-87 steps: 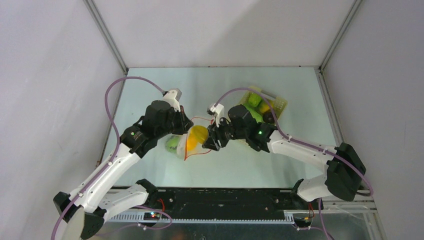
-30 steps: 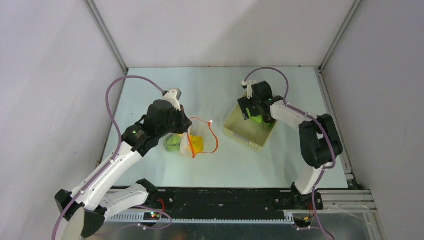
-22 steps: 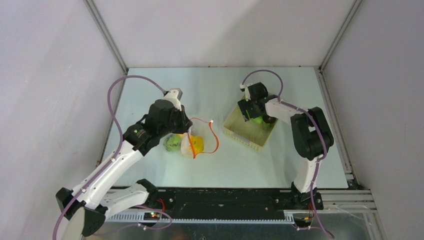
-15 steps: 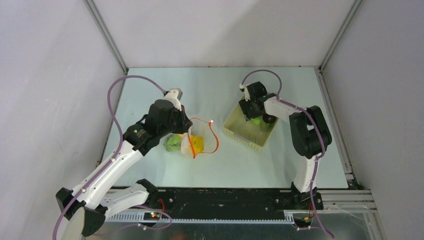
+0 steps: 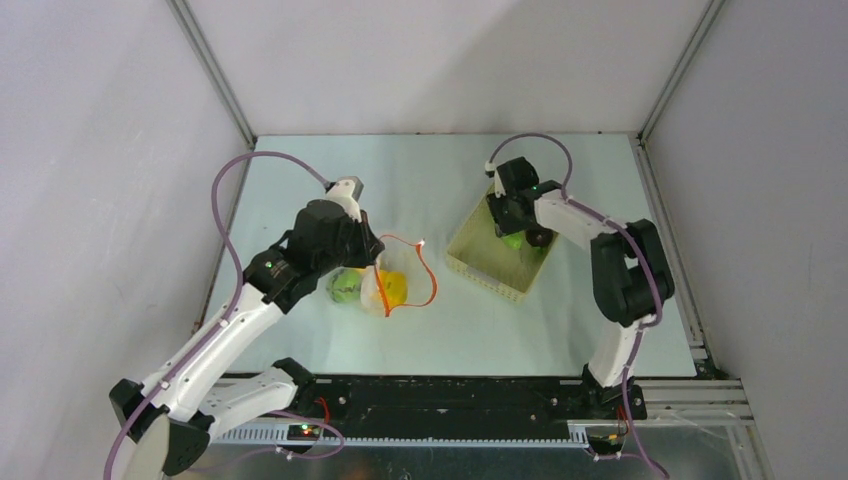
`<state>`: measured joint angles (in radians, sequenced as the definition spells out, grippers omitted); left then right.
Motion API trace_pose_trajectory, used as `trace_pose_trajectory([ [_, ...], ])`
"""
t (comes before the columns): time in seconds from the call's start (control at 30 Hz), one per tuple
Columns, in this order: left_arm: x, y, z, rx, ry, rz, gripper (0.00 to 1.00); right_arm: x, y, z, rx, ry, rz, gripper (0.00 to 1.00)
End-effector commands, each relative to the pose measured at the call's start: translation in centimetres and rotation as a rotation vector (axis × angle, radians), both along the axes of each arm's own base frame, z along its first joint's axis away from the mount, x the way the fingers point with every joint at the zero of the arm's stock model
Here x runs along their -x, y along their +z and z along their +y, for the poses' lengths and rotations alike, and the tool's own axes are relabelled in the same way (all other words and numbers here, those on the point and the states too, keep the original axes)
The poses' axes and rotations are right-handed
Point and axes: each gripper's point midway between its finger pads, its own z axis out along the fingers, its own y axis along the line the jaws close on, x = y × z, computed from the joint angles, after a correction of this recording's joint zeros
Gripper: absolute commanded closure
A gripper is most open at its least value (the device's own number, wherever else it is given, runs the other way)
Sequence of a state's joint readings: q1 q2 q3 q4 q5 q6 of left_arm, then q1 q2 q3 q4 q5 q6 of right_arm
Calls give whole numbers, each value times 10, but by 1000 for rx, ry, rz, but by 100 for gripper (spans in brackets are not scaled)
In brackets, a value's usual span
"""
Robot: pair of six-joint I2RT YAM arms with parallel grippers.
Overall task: Place the food in the zip-top bag and seal the zipper
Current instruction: Pick up the fake fruit from the bin, then place the fake fruit in the zipper food storage bag.
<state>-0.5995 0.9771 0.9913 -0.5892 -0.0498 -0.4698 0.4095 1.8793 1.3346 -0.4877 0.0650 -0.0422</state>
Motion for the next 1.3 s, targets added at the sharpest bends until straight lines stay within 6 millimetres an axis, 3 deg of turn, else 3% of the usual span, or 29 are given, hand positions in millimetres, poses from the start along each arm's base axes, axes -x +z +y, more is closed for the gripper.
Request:
trace_pose_trajectory([
  [0.0,1,19,-1,30,-12,-58,100,11,60,6,-100,-48,-103,79],
  [0.03,1,19,-1,31,-14,-59,100,14,73,7,-123,-49,-130,79],
  [0.13,1,20,0,31,-9,-63,100,32,86,8,-178,-58,-155,81],
  [0.27,2,20,-3,37,-20,-59,100,62,127,11,-312,-53,-221,84],
  [0.33,1,18,-3,36,-19,-53,100,83,149,27,-439,32,-252,83],
  [0.37,1,18,-4,35,-21,-53,100,102,149,42,-522,121,-211,83],
  [0.4,1,17,-5,38,-27,-48,100,113,173,51,-597,190,-264,82],
  [0.5,1,14,-7,38,-33,-38,100,175,196,90,-817,484,-186,78],
  [0.53,1,14,-7,36,-31,-35,100,186,204,95,-849,539,-186,78],
  [0.7,0,9,-11,39,-40,-18,100,243,209,133,-913,780,-94,78],
  [0.83,-1,8,-10,31,-34,-13,100,270,203,153,-951,860,20,79],
  [1.0,1,11,-10,40,-42,-25,100,269,191,170,-940,816,112,79],
  [1.27,7,12,-19,67,-93,-10,100,215,174,206,-865,614,178,80],
])
